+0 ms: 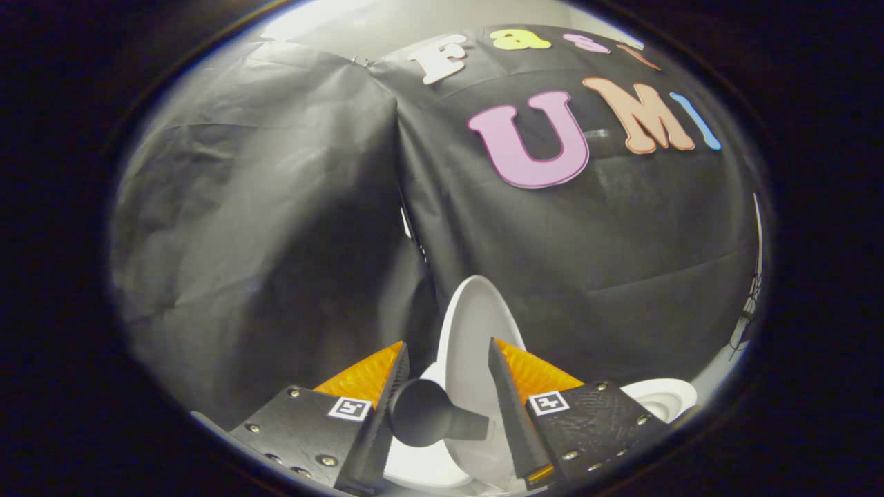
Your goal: Open the toilet lid.
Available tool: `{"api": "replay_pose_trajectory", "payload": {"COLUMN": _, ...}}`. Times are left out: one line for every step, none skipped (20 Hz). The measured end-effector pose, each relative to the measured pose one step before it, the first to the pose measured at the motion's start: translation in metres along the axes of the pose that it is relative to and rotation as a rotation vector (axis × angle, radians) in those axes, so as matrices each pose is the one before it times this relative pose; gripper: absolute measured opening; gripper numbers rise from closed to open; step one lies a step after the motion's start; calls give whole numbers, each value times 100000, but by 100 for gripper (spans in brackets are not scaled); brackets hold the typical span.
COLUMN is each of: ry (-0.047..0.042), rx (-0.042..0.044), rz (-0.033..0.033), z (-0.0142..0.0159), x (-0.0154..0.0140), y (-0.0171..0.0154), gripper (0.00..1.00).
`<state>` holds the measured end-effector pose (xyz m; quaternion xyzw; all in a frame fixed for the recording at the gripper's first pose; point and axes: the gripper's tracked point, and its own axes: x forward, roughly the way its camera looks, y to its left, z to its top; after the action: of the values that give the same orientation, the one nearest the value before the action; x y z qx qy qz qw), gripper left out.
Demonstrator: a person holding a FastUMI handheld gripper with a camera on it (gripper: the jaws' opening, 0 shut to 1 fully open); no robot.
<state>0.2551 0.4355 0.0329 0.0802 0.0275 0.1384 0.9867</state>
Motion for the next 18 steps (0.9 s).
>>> {"api": "replay_pose_trajectory", "payload": {"ry": -1114, "rx": -672, "rz": 71, "z": 911, "x": -365, "y": -212, "gripper": 68}}
{"api": "replay_pose_trajectory", "payload": {"ry": -1442, "rx": -989, "rz": -172, "z": 1026, "x": -347, "y": -344, "gripper": 68}}
{"api": "replay_pose_trajectory", "payload": {"ry": -2148, "rx": -924, "rz": -848, "z": 1273, "x": -468, "y": -821, "gripper": 68}}
{"api": "replay_pose_trajectory", "payload": {"ry": -2694, "rx": -327, "rz": -147, "z": 1241, "x": -476, "y": -689, "gripper": 68}}
{"api": "replay_pose_trajectory", "payload": {"ry": -2463, "rx": 2, "rz": -744, "z": 1296, "x": -314, "y": -853, "gripper": 68}}
{"api": "replay_pose_trajectory", "payload": {"ry": -1697, "rx": -67, "rz": -1953, "z": 1313, "x": -335, "y": -1256, "gripper": 68}}
{"api": "replay_pose_trajectory", "payload": {"ry": -1543, "rx": -290, "rz": -2299, "z": 1056, "x": -395, "y": -1477, "gripper": 68}}
{"api": "replay_pose_trajectory", "payload": {"ry": -1657, "rx": -653, "rz": -2319, "z": 1125, "x": -506, "y": -1526, "gripper": 68}}
{"api": "replay_pose_trajectory", "payload": {"ry": -1270, "rx": -1062, "rz": -2675, "z": 957, "x": -472, "y": -1823, "gripper": 68}}
{"api": "replay_pose_trajectory", "payload": {"ry": -1029, "rx": -1364, "rz": -3292, "z": 854, "x": -524, "y": -2038, "gripper": 68}}
{"api": "replay_pose_trajectory", "payload": {"ry": -795, "rx": -1415, "rz": -3485, "z": 724, "x": -620, "y": -2208, "gripper": 68}}
{"api": "replay_pose_trajectory", "payload": {"ry": -544, "rx": -1553, "rz": -3532, "z": 616, "x": -490, "y": -2346, "gripper": 68}}
{"api": "replay_pose_trajectory", "payload": {"ry": -206, "rx": -1530, "rz": -3711, "z": 241, "x": -420, "y": -2603, "gripper": 68}}
{"api": "replay_pose_trajectory", "payload": {"ry": 103, "rx": -1183, "rz": -3947, "z": 170, "x": -586, "y": -2780, "gripper": 68}}
{"api": "replay_pose_trajectory", "payload": {"ry": 280, "rx": -681, "rz": -3809, "z": 17, "x": -292, "y": -2757, "gripper": 68}}
{"api": "replay_pose_trajectory", "payload": {"ry": 283, "rx": -163, "rz": -3320, "z": 48, "x": -236, "y": -2622, "gripper": 68}}
{"api": "replay_pose_trajectory", "payload": {"ry": 268, "rx": -314, "rz": -2736, "z": -39, "x": -190, "y": -2401, "gripper": 68}}
{"api": "replay_pose_trajectory", "payload": {"ry": 462, "rx": -888, "rz": -2745, "z": -35, "x": -233, "y": -2472, "gripper": 68}}
